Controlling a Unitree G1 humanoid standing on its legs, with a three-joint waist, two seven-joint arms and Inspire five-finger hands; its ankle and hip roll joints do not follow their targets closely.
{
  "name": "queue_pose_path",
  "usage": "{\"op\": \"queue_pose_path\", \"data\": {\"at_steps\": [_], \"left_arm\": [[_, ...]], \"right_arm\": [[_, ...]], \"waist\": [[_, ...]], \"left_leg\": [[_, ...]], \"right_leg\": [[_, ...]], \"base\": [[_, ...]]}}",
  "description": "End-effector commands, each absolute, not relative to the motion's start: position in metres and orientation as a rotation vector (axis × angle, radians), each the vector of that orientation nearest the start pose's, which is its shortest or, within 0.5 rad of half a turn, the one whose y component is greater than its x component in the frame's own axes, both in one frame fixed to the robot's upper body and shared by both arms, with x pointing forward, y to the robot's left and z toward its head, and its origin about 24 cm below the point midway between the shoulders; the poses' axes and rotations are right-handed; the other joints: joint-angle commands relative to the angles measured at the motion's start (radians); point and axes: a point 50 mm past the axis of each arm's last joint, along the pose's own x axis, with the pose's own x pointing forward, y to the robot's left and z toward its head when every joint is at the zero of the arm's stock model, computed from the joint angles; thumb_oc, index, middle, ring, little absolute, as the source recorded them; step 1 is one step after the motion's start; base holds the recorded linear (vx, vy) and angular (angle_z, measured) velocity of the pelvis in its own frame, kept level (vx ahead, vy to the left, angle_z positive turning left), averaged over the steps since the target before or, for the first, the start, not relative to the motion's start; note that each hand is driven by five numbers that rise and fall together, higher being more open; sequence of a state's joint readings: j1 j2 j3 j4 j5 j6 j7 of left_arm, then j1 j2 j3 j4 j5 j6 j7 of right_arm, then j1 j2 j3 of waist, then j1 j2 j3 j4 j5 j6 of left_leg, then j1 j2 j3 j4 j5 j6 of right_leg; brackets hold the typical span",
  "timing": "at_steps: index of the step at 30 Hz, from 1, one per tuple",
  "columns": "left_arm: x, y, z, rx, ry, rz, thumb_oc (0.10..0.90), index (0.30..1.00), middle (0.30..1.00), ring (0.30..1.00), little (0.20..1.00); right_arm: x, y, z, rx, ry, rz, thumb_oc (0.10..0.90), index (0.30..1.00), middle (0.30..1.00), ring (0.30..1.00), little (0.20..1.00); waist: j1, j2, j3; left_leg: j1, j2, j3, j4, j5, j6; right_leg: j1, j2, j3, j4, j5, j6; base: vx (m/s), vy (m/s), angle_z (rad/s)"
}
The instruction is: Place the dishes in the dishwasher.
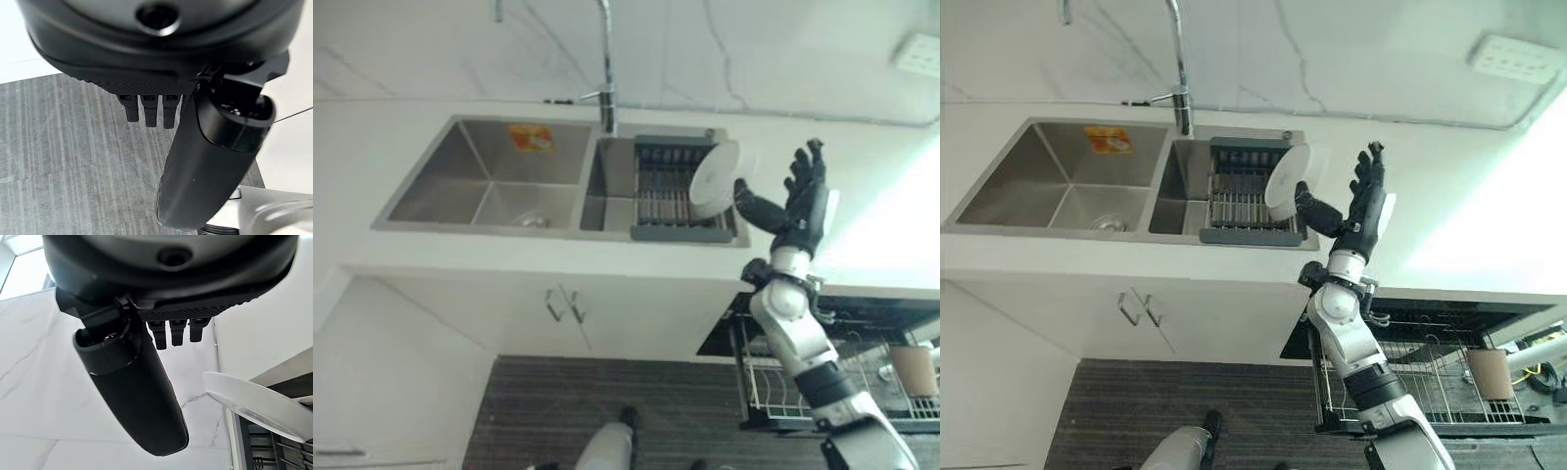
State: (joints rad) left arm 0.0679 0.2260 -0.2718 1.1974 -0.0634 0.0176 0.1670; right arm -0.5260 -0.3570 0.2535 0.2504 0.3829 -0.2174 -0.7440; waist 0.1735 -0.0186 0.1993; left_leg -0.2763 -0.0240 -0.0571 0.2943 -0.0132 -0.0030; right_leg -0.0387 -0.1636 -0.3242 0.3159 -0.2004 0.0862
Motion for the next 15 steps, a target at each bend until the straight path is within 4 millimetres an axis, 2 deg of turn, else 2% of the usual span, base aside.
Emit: {"op": "queue_pose_path", "data": {"at_steps": [1, 9, 15], "left_arm": [[0.073, 0.236, -0.163, 0.48, 1.239, 0.039, 0.8, 0.9, 0.9, 0.9, 0.9], [0.072, 0.241, -0.162, 0.505, 1.242, 0.022, 0.8, 0.9, 0.9, 0.9, 0.9], [0.074, 0.246, -0.16, 0.526, 1.241, 0.01, 0.8, 0.9, 0.9, 0.9, 0.9]], "right_arm": [[0.335, -0.187, 0.198, 0.204, -0.581, -0.512, 0.8, 0.9, 0.9, 0.9, 0.9], [0.346, -0.205, 0.205, 0.158, -0.549, -0.568, 0.8, 0.9, 0.9, 0.9, 0.9], [0.354, -0.222, 0.211, 0.265, -0.505, -0.601, 0.8, 0.9, 0.9, 0.9, 0.9]], "waist": [[0.006, 0.005, -0.023], [0.025, 0.004, -0.024], [0.042, 0.005, -0.02]], "left_leg": [[0.062, 0.02, 0.033, 0.006, -0.089, -0.03], [0.064, 0.014, 0.022, 0.006, -0.086, -0.029], [0.063, 0.007, 0.008, 0.006, -0.084, -0.028]], "right_leg": [[0.011, 0.015, 0.019, -0.016, 0.038, 0.025], [0.02, 0.01, 0.007, -0.016, 0.04, 0.029], [0.026, 0.006, 0.002, -0.016, 0.039, 0.031]], "base": [[0.05, -0.008, 0.11], [0.03, -0.003, 0.03], [0.02, -0.011, 0.05]]}}
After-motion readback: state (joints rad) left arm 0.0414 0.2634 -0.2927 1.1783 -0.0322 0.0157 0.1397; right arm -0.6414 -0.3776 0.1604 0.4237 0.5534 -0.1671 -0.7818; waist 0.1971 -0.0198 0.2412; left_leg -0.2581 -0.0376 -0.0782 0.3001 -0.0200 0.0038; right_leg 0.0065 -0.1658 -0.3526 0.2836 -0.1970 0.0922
